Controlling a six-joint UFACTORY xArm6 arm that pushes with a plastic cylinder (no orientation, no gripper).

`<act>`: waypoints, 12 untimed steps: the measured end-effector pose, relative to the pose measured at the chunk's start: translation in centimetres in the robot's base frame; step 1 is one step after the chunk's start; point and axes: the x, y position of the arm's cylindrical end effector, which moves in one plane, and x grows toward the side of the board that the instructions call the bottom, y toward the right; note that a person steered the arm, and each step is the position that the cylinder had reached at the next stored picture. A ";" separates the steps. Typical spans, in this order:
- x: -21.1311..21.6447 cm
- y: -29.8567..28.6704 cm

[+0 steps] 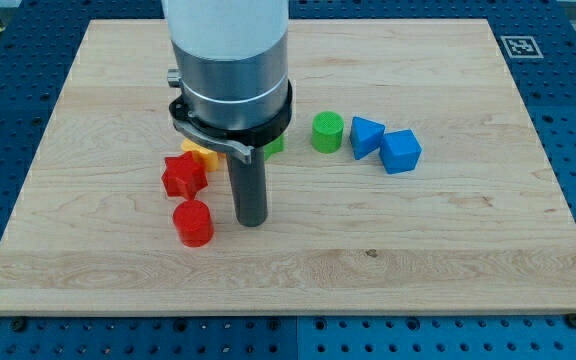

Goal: Push the red circle diagonally left below the red star

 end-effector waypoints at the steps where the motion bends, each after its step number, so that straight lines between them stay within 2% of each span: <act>1: -1.1 -0.7; 3: -1.5 -1.2; 6: 1.9 -1.2; 9: 1.9 -6.3; 12: -1.3 -5.7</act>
